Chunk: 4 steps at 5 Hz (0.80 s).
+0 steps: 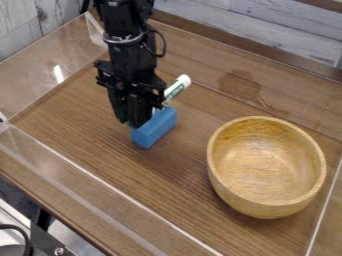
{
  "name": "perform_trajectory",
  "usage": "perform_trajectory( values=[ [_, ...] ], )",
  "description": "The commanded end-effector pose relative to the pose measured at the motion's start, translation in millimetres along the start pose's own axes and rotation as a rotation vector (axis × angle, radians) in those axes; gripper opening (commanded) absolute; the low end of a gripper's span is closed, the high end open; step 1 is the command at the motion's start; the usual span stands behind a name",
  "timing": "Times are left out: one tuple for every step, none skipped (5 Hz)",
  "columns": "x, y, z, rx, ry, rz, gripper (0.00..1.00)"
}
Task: Put the green marker in the brown bowl
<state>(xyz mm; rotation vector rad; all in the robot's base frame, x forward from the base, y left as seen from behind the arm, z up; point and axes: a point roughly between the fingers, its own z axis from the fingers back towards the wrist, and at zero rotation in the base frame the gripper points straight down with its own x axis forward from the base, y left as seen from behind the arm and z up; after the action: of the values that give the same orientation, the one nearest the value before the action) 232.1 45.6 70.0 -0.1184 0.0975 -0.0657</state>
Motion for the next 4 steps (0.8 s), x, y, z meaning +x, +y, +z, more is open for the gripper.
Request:
perform_trajectory(
  values=[
    [9.5,-3.7,23.1,0.031,-0.072,-0.024,0.00],
    [10.1,-7.7,26.9,0.036,-0.068,-0.030,0.00],
    [10.3,-10.7,30.3,0.041,-0.065,-0.036,0.00],
    [10.5,-13.5,33.0,0.046,-0.062,-0.043,0.00]
  ],
)
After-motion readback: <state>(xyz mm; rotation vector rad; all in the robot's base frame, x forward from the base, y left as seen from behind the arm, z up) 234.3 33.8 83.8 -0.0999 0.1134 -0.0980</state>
